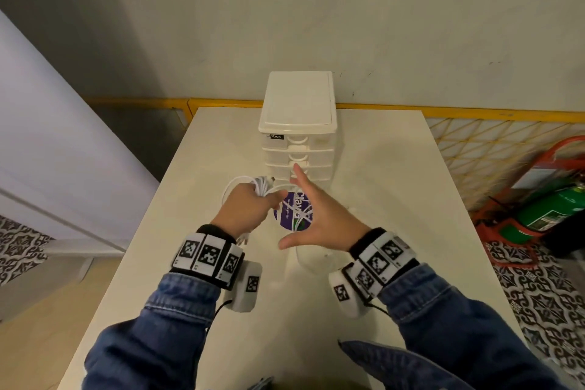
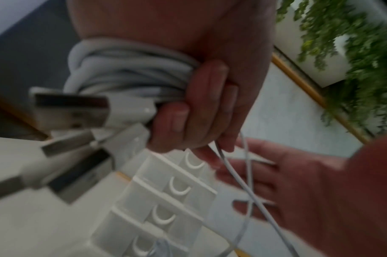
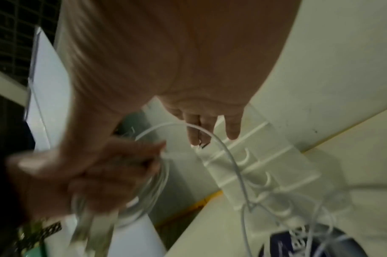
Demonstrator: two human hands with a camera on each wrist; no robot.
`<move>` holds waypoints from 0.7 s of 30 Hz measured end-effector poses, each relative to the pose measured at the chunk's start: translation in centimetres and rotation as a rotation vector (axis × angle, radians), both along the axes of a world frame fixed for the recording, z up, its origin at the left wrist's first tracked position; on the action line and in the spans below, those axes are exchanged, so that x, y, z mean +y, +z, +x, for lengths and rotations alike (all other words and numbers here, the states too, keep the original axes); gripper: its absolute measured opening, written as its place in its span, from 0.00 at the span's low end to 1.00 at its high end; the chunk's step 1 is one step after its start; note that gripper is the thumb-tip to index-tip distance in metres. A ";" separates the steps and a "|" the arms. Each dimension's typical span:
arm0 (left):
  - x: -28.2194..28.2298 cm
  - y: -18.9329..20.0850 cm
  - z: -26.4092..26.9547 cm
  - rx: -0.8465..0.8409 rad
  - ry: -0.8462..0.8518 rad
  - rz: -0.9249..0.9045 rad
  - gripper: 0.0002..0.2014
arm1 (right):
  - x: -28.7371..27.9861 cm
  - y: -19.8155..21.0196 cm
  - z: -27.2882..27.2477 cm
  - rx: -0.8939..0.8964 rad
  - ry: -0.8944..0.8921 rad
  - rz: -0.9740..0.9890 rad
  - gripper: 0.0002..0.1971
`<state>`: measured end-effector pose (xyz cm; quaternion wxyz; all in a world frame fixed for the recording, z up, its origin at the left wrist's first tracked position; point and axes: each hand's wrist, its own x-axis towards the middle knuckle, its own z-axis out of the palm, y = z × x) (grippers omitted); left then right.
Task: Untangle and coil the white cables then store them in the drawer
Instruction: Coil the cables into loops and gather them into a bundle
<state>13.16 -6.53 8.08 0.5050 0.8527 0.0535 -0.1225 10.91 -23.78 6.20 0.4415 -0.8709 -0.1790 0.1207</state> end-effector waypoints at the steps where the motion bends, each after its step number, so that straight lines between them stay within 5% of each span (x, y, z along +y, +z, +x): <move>1: -0.1 0.4 -0.1 -0.009 -0.021 0.006 0.18 | 0.2 -0.8 0.0 0.001 -0.024 -0.014 0.58; 4: 0.4 1.6 -0.4 -0.028 -0.089 0.036 0.17 | -0.9 -2.0 0.4 -0.039 -0.145 0.021 0.23; 7: 1.4 1.6 -1.0 0.071 -0.227 0.023 0.18 | -3.1 -0.6 1.2 -0.095 -0.234 0.223 0.08; 12: -0.4 0.0 -3.1 0.200 -0.478 -0.021 0.18 | -4.2 3.1 2.7 -0.301 -0.224 0.138 0.07; 16: -1.2 1.6 -3.7 0.216 -0.537 -0.447 0.18 | -3.7 2.5 3.0 -0.348 -0.247 -0.012 0.08; 21: -1.5 4.4 -2.7 0.208 -0.667 -0.988 0.16 | -1.5 0.6 1.4 -0.212 -0.190 -0.105 0.25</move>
